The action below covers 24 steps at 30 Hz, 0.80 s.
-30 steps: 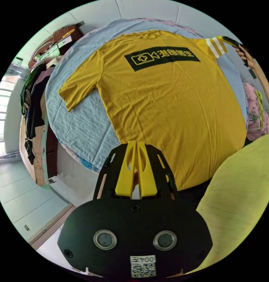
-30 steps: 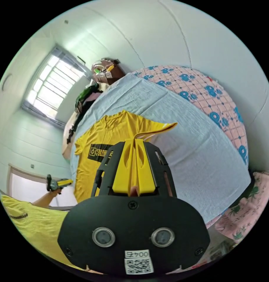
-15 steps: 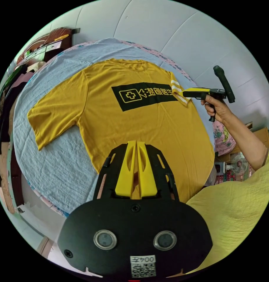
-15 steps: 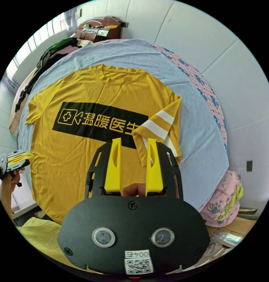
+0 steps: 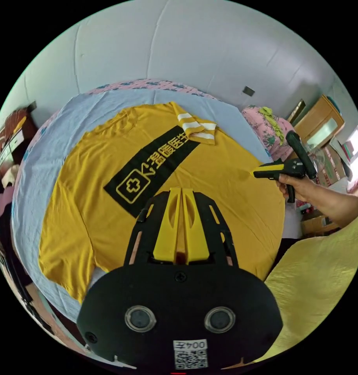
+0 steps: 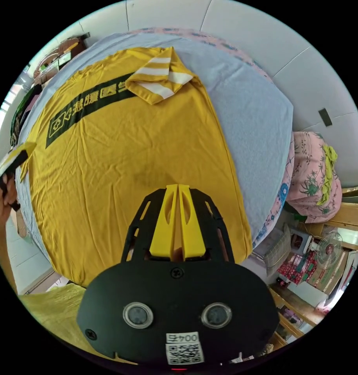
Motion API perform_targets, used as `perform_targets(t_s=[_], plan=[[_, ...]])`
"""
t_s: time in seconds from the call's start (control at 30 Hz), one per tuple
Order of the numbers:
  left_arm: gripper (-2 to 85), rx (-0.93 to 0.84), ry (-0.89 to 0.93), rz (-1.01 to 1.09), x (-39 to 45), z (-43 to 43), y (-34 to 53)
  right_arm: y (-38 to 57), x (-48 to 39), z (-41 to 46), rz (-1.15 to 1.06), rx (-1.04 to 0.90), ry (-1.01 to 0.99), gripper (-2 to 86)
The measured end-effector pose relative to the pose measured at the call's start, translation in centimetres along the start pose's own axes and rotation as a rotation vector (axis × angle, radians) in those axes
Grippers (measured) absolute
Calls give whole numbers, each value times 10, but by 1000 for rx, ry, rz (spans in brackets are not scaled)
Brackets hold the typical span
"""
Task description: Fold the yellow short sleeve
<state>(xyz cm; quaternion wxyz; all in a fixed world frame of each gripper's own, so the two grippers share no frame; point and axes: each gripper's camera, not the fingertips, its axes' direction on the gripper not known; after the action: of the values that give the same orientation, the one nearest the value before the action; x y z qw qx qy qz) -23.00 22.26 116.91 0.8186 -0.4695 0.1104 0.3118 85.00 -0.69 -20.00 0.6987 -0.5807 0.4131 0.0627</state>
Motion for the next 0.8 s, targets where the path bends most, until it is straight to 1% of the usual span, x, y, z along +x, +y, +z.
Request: perform_targets(t_s=[0.1, 0.23, 0.33, 0.4, 0.43, 0.47, 0.5, 0.53, 0.57, 0.67, 0.8], plan=[[6, -4, -37, 95, 20, 11, -50, 12, -6, 10, -44, 43, 39, -7], [9, -42, -146, 275, 60, 36, -120, 25, -10, 26, -141, 68, 110, -6], [14, -81, -221, 399, 85, 60, -167, 34, 2, 37, -182, 75, 76, -2], [19, -105, -253, 475, 97, 77, -192, 34, 18, 42, -154, 57, -43, 5], [24, -118, -273, 520, 103, 88, -208, 35, 31, 41, -115, 108, -183, 13], [29, -125, -289, 565, 109, 98, -222, 36, 47, 40, -56, 181, -358, 51], [33, -128, -291, 589, 111, 103, -229, 36, 55, 41, -23, 220, -448, 70], [42, -131, -296, 625, 115, 112, -242, 33, 71, 46, 37, 278, -627, 85], [52, -132, -301, 658, 119, 120, -256, 29, 84, 55, 99, 303, -764, 98], [70, -115, -287, 715, 126, 138, -286, 18, 109, 85, 236, 355, -928, 110], [81, -127, -246, 752, 129, 160, -316, 8, 133, 122, 374, 352, -1027, 106]])
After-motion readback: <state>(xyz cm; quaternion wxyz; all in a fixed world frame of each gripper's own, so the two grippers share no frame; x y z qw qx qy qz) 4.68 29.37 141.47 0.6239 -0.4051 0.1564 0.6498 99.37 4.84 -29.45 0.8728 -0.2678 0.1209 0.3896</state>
